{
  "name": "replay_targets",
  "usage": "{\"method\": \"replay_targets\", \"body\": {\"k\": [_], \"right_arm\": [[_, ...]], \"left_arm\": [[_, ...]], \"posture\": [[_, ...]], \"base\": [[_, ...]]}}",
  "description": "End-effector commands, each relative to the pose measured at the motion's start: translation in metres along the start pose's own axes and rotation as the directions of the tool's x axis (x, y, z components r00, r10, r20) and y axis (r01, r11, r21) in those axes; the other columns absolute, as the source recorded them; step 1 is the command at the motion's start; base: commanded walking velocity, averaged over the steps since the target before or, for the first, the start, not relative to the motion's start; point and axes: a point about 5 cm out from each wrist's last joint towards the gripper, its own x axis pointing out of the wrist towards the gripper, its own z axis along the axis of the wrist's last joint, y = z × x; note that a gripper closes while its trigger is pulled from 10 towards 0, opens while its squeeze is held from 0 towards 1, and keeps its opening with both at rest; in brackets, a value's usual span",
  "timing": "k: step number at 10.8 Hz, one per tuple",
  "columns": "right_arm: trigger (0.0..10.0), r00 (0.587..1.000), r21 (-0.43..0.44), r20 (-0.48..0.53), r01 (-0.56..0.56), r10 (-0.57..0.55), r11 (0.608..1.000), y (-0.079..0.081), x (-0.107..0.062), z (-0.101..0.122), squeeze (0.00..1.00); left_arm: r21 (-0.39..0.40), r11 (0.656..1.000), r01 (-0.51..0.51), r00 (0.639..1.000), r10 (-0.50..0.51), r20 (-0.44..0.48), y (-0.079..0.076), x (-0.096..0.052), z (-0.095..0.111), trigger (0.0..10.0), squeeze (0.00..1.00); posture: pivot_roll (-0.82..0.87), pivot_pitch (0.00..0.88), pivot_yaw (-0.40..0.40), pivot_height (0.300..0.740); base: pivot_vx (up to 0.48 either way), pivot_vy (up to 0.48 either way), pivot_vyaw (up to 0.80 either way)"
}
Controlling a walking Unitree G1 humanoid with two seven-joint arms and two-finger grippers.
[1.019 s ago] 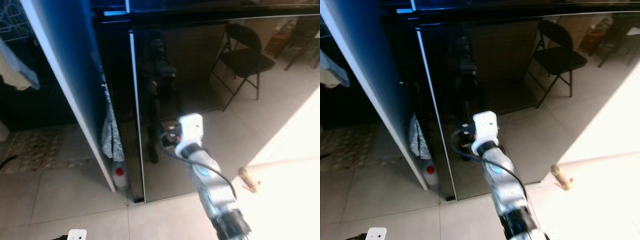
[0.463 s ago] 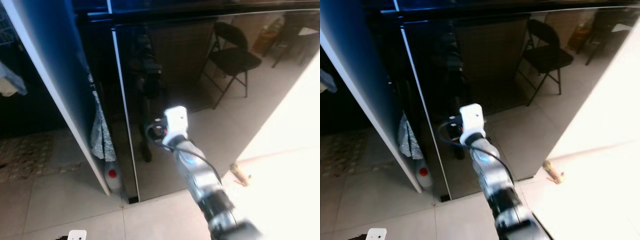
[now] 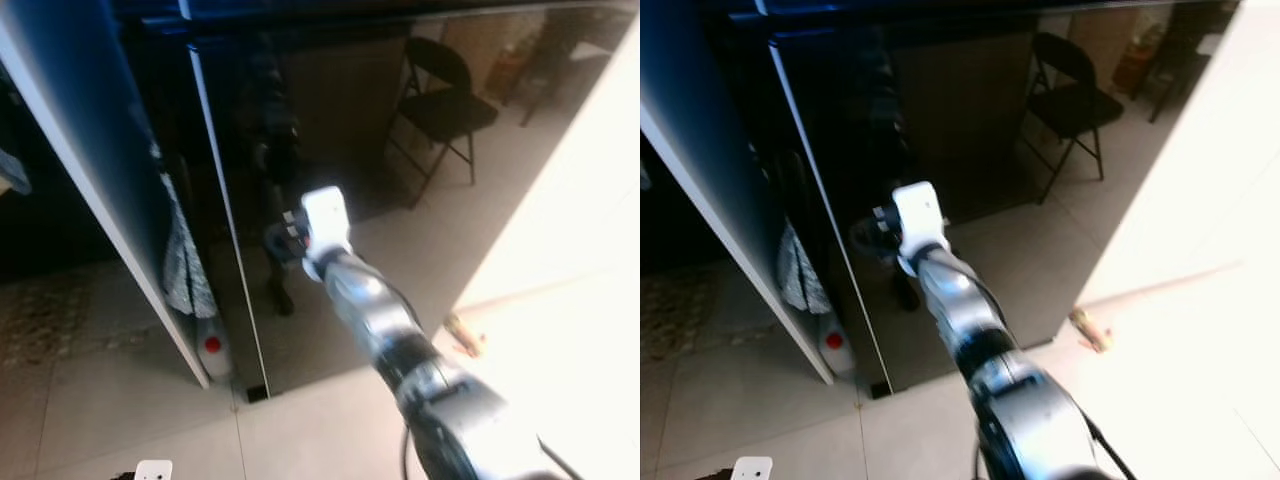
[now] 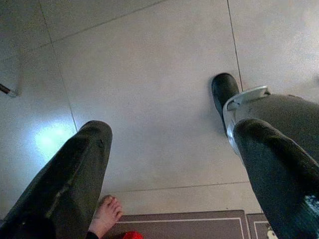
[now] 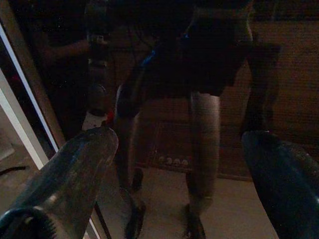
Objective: Restocking fridge
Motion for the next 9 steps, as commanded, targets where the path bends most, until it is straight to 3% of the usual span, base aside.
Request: {"method": "replay_targets", "body": {"k": [1,4,6,8,9], "right_arm": [[10.0,0.986,-0.002,0.147,-0.074,0.073,0.997,0.029,0.011,0.037,0.00],[10.0,0.991,-0.004,0.130,-0.042,0.042,0.999,0.010,-0.009,0.004,0.00],[10.0,0.992,-0.008,0.128,0.017,-0.016,1.000,-0.015,-0.042,-0.022,0.00],[10.0,0.982,0.022,0.116,0.147,-0.149,0.989,-0.053,-0.093,-0.045,0.00],[10.0,0.976,0.031,0.117,0.181,-0.183,0.983,-0.064,-0.108,-0.050,0.00]], "left_arm": [[-0.001,1.000,-0.008,1.000,0.008,-0.022,0.001,-0.001,-0.008,10.0,0.00],[0.004,1.000,0.000,1.000,0.000,-0.024,0.000,-0.001,-0.008,10.0,0.00],[0.009,1.000,0.006,1.000,-0.006,-0.026,-0.001,-0.001,-0.008,10.0,0.00],[0.008,1.000,0.008,1.000,-0.007,-0.028,-0.002,-0.001,-0.008,10.0,0.00],[0.013,1.000,0.008,1.000,-0.008,-0.029,-0.001,-0.001,-0.008,10.0,0.00]], "posture": [[-0.16,0.067,-0.029,0.740],[-0.20,0.074,-0.024,0.740],[-0.22,0.069,-0.026,0.740],[-0.25,0.058,-0.028,0.740],[-0.26,0.056,-0.026,0.740]], "base": [[0.000,0.000,0.00],[0.000,0.000,0.00],[0.000,0.000,0.00],[0.000,0.000,0.00],[0.000,0.000,0.00]]}}
